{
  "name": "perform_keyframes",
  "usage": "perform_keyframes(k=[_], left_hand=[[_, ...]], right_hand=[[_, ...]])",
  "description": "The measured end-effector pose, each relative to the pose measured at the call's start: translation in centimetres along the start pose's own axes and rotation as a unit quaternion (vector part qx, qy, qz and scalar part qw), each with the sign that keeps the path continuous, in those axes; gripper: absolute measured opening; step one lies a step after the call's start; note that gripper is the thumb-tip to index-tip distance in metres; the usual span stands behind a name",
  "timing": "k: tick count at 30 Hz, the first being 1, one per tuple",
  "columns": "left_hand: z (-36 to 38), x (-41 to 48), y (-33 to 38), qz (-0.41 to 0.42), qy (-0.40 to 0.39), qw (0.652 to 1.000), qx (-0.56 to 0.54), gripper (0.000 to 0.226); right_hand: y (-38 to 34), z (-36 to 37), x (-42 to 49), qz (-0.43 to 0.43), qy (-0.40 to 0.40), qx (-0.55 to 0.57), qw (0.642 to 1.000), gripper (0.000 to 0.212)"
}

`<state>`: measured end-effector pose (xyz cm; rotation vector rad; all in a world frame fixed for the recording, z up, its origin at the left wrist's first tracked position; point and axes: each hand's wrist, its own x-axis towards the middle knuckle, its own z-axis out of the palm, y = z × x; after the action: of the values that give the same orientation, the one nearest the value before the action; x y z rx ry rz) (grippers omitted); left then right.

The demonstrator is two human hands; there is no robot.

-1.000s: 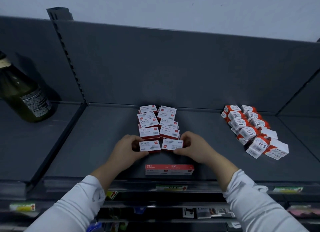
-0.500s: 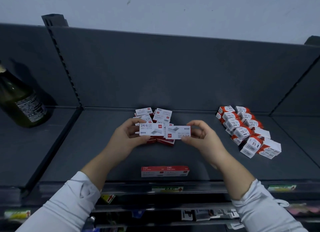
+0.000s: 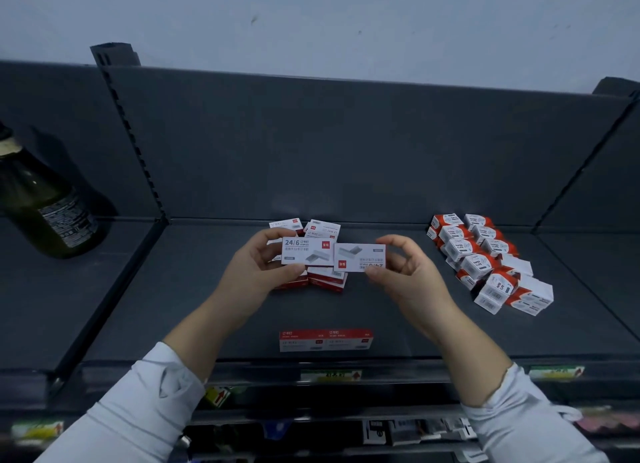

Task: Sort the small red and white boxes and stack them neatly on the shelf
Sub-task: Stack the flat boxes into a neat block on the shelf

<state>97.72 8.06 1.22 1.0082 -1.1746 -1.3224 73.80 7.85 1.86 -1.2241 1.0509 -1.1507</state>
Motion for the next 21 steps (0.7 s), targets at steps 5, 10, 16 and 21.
perform_keyframes(k=[5, 10, 16, 21], left_hand=[[0.2, -0.5, 0.3, -0.001, 0.003, 1.0, -0.006, 0.045], [0.5, -0.9, 0.4, -0.009, -0.003, 0.999, -0.037, 0.047], [0.9, -0.9, 0.7, -0.023, -0.01, 0.997, -0.069, 0.051], [0.9, -0.9, 0.6, -0.03, -0.001, 0.996, -0.081, 0.047]], right_hand=[[-0.3, 0.2, -0.3, 0.003, -0.004, 0.023, 1.0, 0.033], [-0.3, 0.4, -0.6, 0.007, 0.003, 0.037, 0.999, 0.033], [-0.6, 0.7, -0.7, -0.002, 0.024, 0.118, 0.993, 0.031], [-1.3, 0.6, -0.5, 0.005, 0.006, 0.118, 0.993, 0.034]])
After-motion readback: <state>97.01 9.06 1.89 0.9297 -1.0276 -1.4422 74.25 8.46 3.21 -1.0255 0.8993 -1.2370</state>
